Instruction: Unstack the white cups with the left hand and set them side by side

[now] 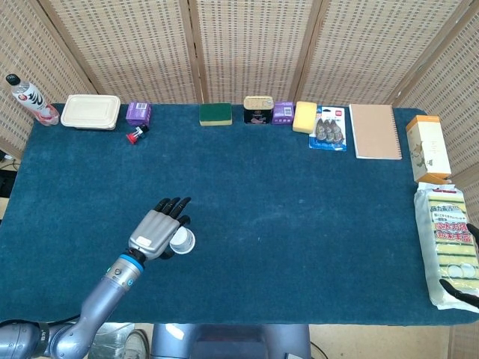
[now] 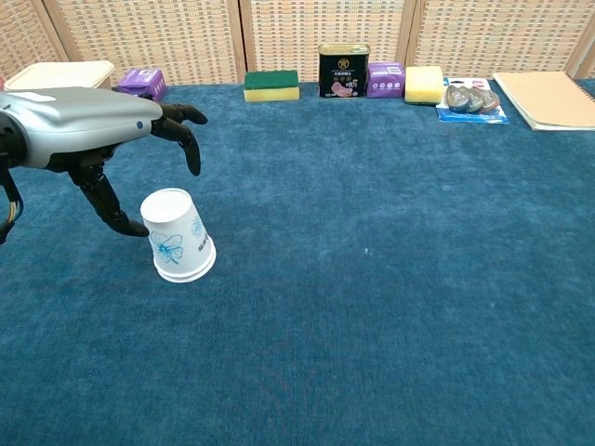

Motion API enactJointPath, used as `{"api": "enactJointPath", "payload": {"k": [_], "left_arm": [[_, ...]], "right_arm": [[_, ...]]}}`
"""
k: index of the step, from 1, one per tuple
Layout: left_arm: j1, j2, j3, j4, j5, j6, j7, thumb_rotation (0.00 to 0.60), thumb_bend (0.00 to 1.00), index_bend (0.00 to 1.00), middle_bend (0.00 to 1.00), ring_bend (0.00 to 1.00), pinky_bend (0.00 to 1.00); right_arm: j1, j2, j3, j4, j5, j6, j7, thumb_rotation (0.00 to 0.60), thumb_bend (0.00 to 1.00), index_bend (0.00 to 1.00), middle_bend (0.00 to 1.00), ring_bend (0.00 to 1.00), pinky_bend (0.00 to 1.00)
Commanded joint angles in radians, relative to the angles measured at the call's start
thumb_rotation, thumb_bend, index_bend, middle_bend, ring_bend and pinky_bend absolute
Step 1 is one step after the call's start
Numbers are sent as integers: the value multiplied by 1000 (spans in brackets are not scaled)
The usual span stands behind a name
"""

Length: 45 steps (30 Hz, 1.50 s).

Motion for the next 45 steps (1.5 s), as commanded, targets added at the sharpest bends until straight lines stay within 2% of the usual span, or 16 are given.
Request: {"api": "enactJointPath", "payload": {"k": [1, 22, 31, 36, 40, 45], "left_arm": [[-11, -5, 5, -2, -14, 14, 3, 600, 145, 308, 0, 0, 75], [-71, -19, 37, 46, -87, 40, -37, 600, 145, 308, 0, 0, 75], [-98, -27, 48, 45, -125, 53, -21, 600, 197, 318, 0, 0, 75], [-109, -29, 55, 37, -139, 67, -14, 600, 206, 347, 0, 0, 75], [-114, -31, 61, 35, -143, 81, -10, 600, 212, 412, 0, 0, 75], [-120, -32, 65, 33, -151, 90, -11, 600, 224, 418, 0, 0, 75]], "right_arm": [[0, 1, 0, 1, 0, -1, 3, 600, 0, 10, 0, 0, 0], [7, 6, -6, 3, -6, -19, 24, 600, 0, 12, 0, 0, 0], [9, 10, -8, 5, -8, -21, 38, 600, 0, 13, 0, 0, 0], [8, 11, -9, 7, -10, -20, 44, 600, 0, 13, 0, 0, 0], [8, 12, -9, 7, -11, -19, 47, 600, 0, 12, 0, 0, 0], [8, 11, -10, 8, -12, -19, 49, 600, 0, 12, 0, 0, 0]]}}
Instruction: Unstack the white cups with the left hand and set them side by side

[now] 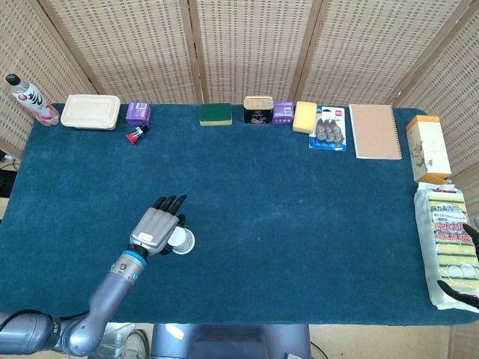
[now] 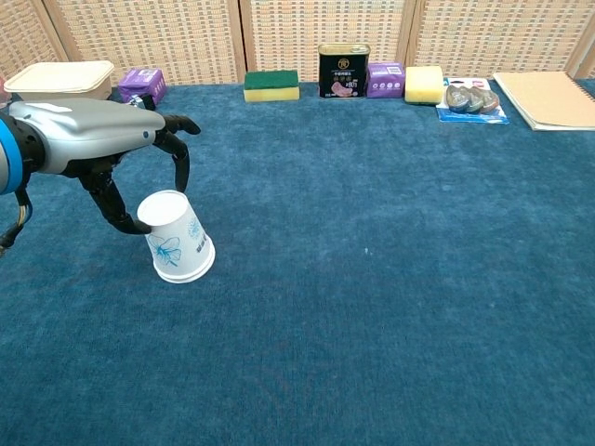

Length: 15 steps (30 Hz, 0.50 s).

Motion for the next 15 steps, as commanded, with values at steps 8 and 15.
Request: {"api": "enactJointPath", "payload": {"k": [8, 15], "left_arm": [[-5, 48, -8, -63, 9, 28, -12, 600, 226, 418, 0, 0, 75], [4, 147, -19, -175, 34, 71, -19, 600, 226, 418, 0, 0, 75]], "right_arm": [[2, 0, 0, -1, 0, -2, -4, 600, 0, 13, 0, 0, 0], [1, 0, -3, -6, -5, 1, -9, 600, 0, 13, 0, 0, 0]]}}
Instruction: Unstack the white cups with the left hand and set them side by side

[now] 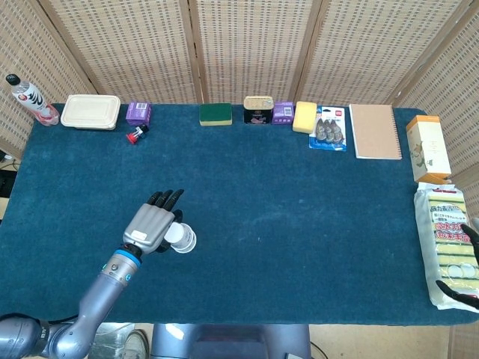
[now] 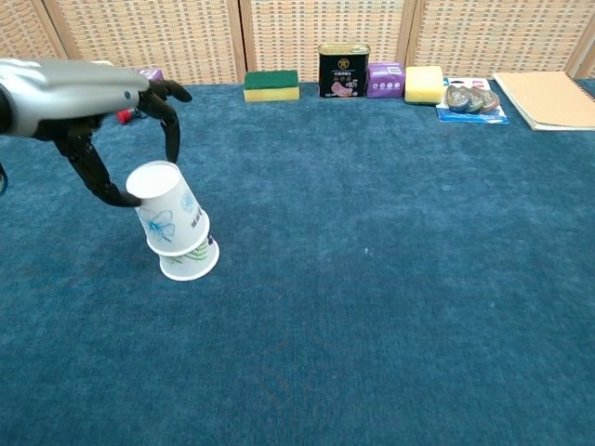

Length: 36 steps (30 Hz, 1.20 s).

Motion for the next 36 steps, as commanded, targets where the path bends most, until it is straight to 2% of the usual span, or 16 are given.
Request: {"api": "enactJointPath", "payload": {"k": [1, 7, 13, 19, 24, 27, 32, 36], "left_arm": [[7, 51, -5, -50, 21, 20, -10, 600, 226, 419, 0, 0, 75], [25, 139, -16, -112, 59, 27, -62, 600, 226, 418, 0, 0, 75], [68, 277, -33, -181, 127, 16, -179, 600, 226, 418, 0, 0, 75], [113, 367, -15, -160, 185, -22, -273, 600, 225, 418, 0, 0, 75], [135, 332, 21, -63, 200, -80, -326, 600, 225, 418, 0, 0, 75], [147, 262, 48, 28, 205, -125, -365, 600, 226, 418, 0, 0, 75], [147, 176, 57, 145, 202, -169, -396, 600, 226, 418, 0, 0, 75], [144, 143, 56, 185, 199, -183, -399, 600, 226, 418, 0, 0, 75]], "right_arm": [[-1, 0, 0, -1, 0, 2, 0, 600, 0, 13, 0, 0, 0], [-1, 0, 0, -1, 3, 1, 2, 600, 0, 13, 0, 0, 0], [2, -1, 0, -4, 3, -3, -7, 600, 0, 13, 0, 0, 0], [2, -2, -3, -9, -3, -2, -17, 600, 0, 12, 0, 0, 0], [2, 0, -8, -12, -10, -3, -20, 600, 0, 13, 0, 0, 0], [3, -2, -8, -11, -9, -6, -24, 600, 0, 13, 0, 0, 0], [8, -3, -8, -10, -4, -17, -29, 600, 0, 13, 0, 0, 0], [11, -4, -7, -12, 0, -24, -34, 600, 0, 13, 0, 0, 0]]}}
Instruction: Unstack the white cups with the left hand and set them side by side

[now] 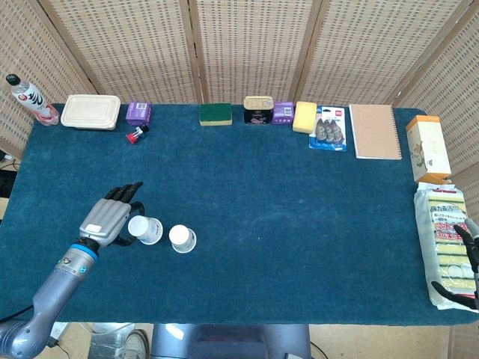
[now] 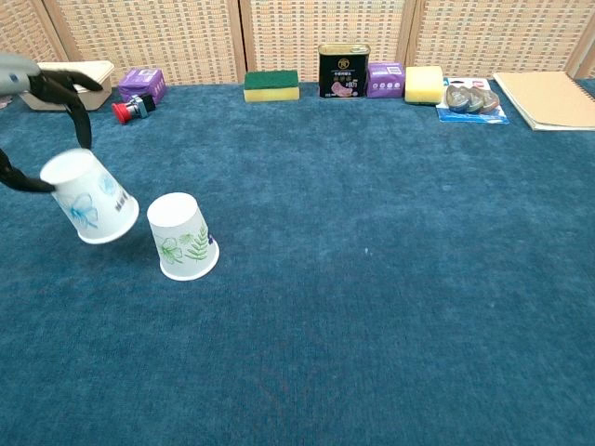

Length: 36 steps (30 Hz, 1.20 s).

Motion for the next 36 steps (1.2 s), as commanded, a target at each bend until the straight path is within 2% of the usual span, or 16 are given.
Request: {"api": "enactJointPath", "payload": {"k": [1, 15, 31, 36], "left_arm": [[-1, -27, 3, 29, -3, -13, -5, 600, 225, 418, 0, 0, 75], [-22, -101, -6, 66, -31, -9, 56, 600, 225, 418, 0, 0, 75], [-39, -126, -1, 50, -92, 18, 141, 600, 220, 417, 0, 0, 75], [-42, -129, 0, 47, -99, 27, 157, 600, 218, 326, 0, 0, 75]], "right_arm": [[1, 0, 0, 0, 1, -2, -1, 600, 0, 13, 0, 0, 0], [3, 2, -6, -1, -7, -4, 4, 600, 0, 13, 0, 0, 0], [3, 9, -8, -1, -7, -5, 25, 600, 0, 13, 0, 0, 0], [3, 10, -8, 0, -7, -3, 27, 600, 0, 13, 0, 0, 0]]}}
